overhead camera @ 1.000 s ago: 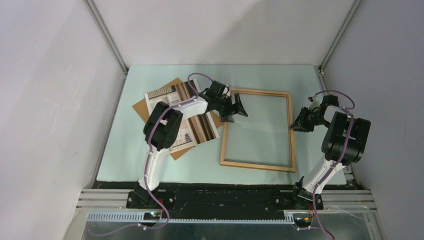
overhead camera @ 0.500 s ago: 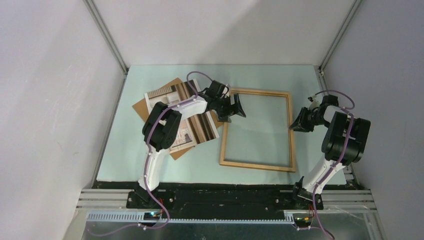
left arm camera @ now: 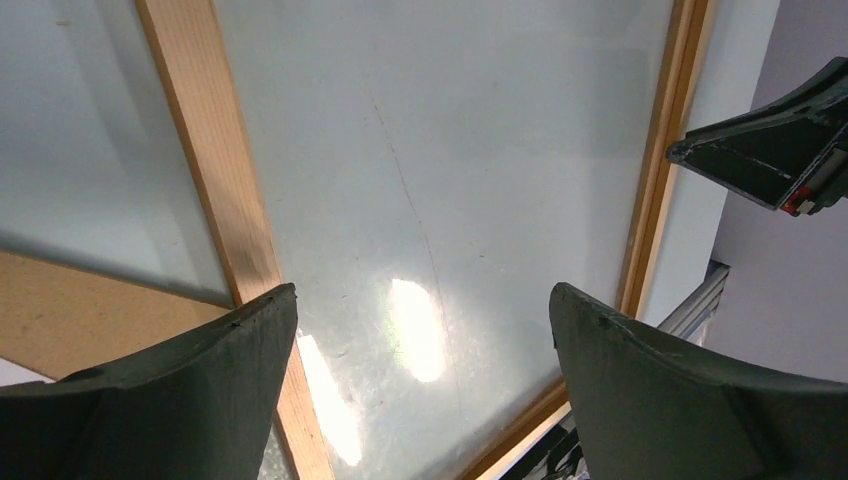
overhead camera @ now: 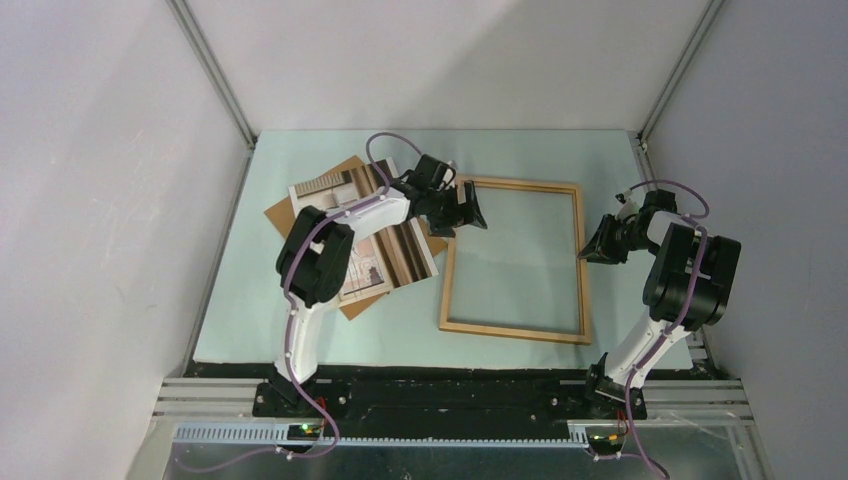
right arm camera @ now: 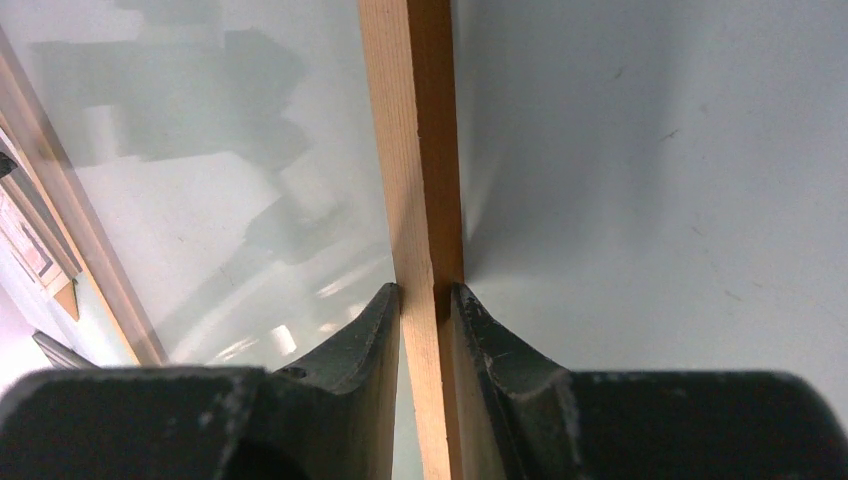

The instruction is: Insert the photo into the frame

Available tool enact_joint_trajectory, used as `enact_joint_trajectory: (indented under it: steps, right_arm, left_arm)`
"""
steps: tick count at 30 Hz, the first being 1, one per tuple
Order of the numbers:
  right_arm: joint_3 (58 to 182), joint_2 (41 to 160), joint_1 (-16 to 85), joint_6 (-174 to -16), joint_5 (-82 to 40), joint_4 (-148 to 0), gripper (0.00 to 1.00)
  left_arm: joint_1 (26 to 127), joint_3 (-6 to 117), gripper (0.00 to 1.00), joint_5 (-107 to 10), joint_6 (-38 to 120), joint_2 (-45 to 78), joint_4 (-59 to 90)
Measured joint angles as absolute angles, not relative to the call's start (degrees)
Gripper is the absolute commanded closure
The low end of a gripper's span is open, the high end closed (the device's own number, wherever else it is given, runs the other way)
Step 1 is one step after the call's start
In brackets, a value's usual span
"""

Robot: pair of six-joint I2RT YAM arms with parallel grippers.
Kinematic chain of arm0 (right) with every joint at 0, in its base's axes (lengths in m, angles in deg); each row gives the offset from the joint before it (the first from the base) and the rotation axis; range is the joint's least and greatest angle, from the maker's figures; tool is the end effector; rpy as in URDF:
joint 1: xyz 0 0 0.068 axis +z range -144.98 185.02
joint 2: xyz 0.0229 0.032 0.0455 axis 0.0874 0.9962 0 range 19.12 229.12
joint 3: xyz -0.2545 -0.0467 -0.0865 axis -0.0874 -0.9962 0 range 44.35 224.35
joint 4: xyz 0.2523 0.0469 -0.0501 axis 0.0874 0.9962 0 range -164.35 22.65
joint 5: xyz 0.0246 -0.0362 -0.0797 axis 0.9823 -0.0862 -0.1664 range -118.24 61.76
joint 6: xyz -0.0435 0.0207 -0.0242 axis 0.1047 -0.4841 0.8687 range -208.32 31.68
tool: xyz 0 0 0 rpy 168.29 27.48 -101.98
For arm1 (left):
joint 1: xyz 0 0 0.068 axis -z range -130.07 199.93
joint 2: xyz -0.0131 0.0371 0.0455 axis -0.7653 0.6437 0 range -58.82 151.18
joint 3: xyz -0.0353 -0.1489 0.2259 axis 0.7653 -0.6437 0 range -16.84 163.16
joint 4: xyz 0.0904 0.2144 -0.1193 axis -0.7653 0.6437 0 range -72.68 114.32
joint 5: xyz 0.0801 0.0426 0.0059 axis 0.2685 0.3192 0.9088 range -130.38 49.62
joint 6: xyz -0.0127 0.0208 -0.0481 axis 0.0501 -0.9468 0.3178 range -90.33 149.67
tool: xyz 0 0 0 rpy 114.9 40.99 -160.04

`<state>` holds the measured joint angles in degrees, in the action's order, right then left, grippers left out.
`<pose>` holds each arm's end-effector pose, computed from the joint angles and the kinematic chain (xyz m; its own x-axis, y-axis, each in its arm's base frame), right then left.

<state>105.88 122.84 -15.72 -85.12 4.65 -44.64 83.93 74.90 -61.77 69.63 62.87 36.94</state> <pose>0.3218 -0.1012 0.1512 -0.8954 0.2888 -0.3390 0.0897 0.8625 0.4980 0.3828 -0.2738 0.1862 -0.9440 -0.0846 -0.3188 0.1441 0.7636 -0.6294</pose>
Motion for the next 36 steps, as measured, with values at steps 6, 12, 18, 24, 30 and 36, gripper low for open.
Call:
enact_joint_trajectory:
  steps: [6, 12, 18, 24, 30, 36]
  right_arm:
    - [105.88, 122.84, -15.72, -85.14, 4.65, -44.64, 0.73]
    - [105.88, 122.84, -15.67, -85.23, 4.6, -44.66, 0.73]
    - [105.88, 122.82, -15.45, -85.56, 4.03, -44.73, 0.79]
    - [106.17, 122.6, -14.6, -86.04, 2.31, -44.64, 0.87]
    - [107.24, 122.62, -13.44, -86.39, -0.21, -44.49, 0.96]
    - [108.97, 122.86, -13.03, -86.76, -2.54, -44.64, 1.0]
  left_arm:
    - [83.93, 74.9, 0.0, -59.91, 68.19, 61.78, 37.71]
    - [83.93, 74.88, 0.0, -57.68, 66.0, 59.68, 38.16]
    - [83.93, 73.55, 0.0, -54.38, 61.43, 54.63, 38.34]
    - [83.91, 69.79, 0.0, -50.25, 54.86, 47.53, 38.54]
    - [83.75, 65.97, 0.0, -47.19, 47.49, 40.27, 38.54]
    - [82.55, 59.85, 0.0, -43.86, 39.6, 31.61, 38.93]
